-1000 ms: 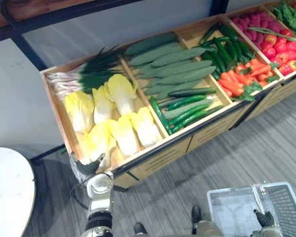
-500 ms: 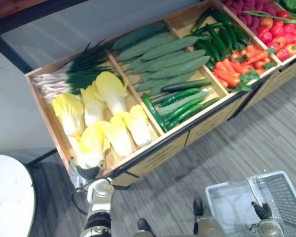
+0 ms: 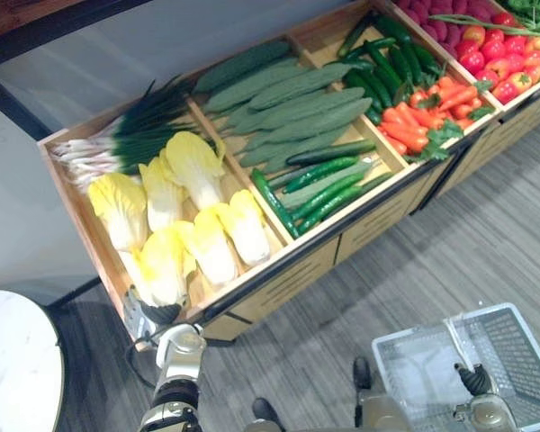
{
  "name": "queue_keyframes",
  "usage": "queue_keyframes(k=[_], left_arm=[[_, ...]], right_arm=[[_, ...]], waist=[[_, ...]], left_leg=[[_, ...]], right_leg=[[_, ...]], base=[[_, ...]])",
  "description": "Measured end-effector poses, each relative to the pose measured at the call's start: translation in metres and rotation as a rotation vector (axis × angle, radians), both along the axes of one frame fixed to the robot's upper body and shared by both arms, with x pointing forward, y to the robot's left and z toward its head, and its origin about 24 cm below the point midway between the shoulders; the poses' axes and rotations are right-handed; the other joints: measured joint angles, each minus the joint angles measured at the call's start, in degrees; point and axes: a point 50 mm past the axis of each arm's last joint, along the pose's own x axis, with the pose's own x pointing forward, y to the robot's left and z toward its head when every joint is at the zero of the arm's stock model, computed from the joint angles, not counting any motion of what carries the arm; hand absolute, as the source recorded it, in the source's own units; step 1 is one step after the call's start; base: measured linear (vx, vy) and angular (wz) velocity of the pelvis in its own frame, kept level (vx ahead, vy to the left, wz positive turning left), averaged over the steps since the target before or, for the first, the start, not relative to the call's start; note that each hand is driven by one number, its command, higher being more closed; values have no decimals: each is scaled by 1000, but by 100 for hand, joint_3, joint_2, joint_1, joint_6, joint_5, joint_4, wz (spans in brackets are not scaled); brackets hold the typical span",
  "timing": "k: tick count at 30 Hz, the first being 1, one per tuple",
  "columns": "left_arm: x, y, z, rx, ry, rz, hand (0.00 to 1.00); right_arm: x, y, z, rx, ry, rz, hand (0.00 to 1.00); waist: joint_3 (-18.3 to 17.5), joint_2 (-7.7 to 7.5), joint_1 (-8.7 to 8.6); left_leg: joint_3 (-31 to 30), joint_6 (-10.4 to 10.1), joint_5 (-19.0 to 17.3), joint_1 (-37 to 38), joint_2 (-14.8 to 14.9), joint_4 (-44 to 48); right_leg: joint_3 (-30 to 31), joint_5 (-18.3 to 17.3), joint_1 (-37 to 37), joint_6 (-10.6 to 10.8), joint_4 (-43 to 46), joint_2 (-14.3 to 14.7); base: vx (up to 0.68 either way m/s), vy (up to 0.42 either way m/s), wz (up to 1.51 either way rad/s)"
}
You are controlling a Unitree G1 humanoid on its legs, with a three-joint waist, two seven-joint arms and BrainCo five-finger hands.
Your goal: Pick vegetable in the basket
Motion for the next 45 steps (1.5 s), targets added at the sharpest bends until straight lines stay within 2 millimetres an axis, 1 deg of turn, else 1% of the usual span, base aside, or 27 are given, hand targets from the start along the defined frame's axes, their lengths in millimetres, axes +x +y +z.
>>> queue_keyframes(k=[4,5,6,8,10,11,14,21,22,25,28,29,30,36,40,45], left_arm=[[2,-3,-2,5,17,-20,0],[7,-6,-4,-19,47,-67,0],[12,-11,-5,-34,54,-90,0],[22,-13,4,-25,11,-89,0],[21,-12,3,-29,17,-82,0],[19,-10,2,-26,22,-79,0],[19,-8,2,-22,22,-77,0],[19,-10,1,-27,24,-84,0],[19,-10,1,-28,25,-85,100],[18,-9,-1,-29,37,-83,100],[16,-3,-1,-18,55,-75,100],[15,-3,-2,-18,57,-74,100],[15,-3,-2,-18,56,-74,100],[12,-3,-7,-30,82,-75,100],[11,-4,-9,-56,94,-83,100],[7,-6,-15,-140,80,-64,100]], right_arm=[[1,3,-1,-6,2,15,100],[2,4,-1,-8,3,26,100],[4,6,-1,-7,-4,32,100],[5,9,-2,0,-8,31,100],[7,10,-2,1,-9,32,100],[7,10,-2,1,-9,31,100],[9,11,-2,1,-11,39,100],[10,15,-3,0,-6,62,100],[10,15,-3,0,-6,62,100],[10,15,-3,-1,-5,60,100],[9,15,-3,0,-4,60,100],[9,15,-3,0,-3,60,100],[9,15,-3,1,-3,61,100],[9,15,-4,1,-1,60,100],[7,15,-5,3,9,55,100],[3,14,-7,8,23,40,100]], waist=[[1,-2,0],[8,-13,-7],[38,-58,-20],[79,-85,-10],[93,-101,-12],[90,-68,-10],[93,-63,-7],[122,-67,-11],[123,-69,-12],[125,-72,-21],[127,-75,-20],[141,-98,-17],[121,-66,-15],[119,-64,-15],[119,-64,-18],[116,-64,-23]], left_leg=[[3,-5,-4,-3,-9,0],[6,-7,-5,-2,-10,0],[14,-10,-8,-4,-13,0],[12,-13,-9,-6,-15,0],[19,-20,-16,-6,-19,0],[17,-21,-16,-6,-18,0],[8,-22,-16,-7,-23,1],[5,-37,-28,90,-30,1],[6,-39,-29,95,-29,1],[14,-43,-33,111,-30,1],[15,-50,-41,145,-27,0],[16,-51,-50,157,-29,0],[16,-50,-54,158,-32,0],[14,-50,-57,162,-35,1],[-6,-49,-56,203,-39,1],[-10,-48,-55,287,-41,0]], right_leg=[[-2,26,4,-12,-24,-11],[-1,28,3,-9,-24,-11],[5,33,-2,-2,-31,-14],[5,36,2,-2,-35,-16],[6,41,3,-6,-48,-18],[6,75,8,-5,-52,-17],[-7,76,34,-4,-77,-23],[-15,80,139,1,-108,-32],[-15,80,141,2,-107,-32],[-8,80,148,2,-111,-33],[-8,80,190,3,-120,-30],[-7,80,204,3,-120,-31],[-6,80,205,3,-122,-34],[-6,80,212,4,-124,-34],[-28,80,271,4,-124,-43],[-38,79,349,6,-124,-46]], base=[[0,0,0],[-16,-34,-2],[0,0,0],[-5,-16,0],[6,-16,0],[0,0,0],[4,-7,1],[-24,-33,1],[-40,-39,-2],[-30,-39,-2],[-14,-38,0],[0,0,0],[0,0,0],[-9,-31,0],[-26,-36,3],[-34,-38,0]])
